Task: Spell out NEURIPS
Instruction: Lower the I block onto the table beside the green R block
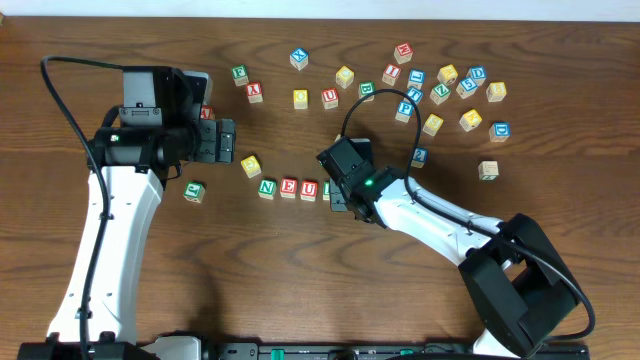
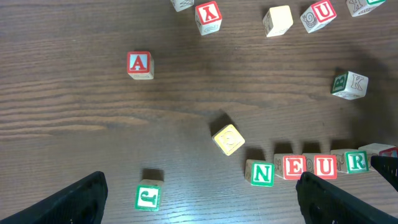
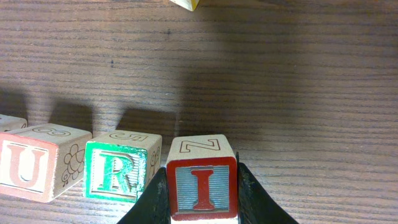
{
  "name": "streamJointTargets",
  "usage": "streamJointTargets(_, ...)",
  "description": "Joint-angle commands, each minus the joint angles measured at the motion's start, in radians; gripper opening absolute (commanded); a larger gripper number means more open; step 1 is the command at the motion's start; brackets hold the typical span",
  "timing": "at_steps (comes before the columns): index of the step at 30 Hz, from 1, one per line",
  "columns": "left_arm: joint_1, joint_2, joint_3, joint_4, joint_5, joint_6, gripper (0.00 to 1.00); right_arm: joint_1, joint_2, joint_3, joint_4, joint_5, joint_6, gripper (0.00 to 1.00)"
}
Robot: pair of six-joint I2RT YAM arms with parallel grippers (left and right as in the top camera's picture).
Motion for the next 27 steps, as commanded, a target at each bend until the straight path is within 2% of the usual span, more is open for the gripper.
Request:
streamJointTargets(1, 0.004, -0.002, 0.021, 0.0, 0.001, 0.003, 0.96, 0.01, 0.009, -0.006, 0.003, 0.009, -0.005, 0.1)
streamJointTargets(27, 0.004, -0.002, 0.021, 0.0, 0.001, 0.003, 0.96, 0.015, 0.009, -0.019, 0.01, 0.016, -0.005, 0.09)
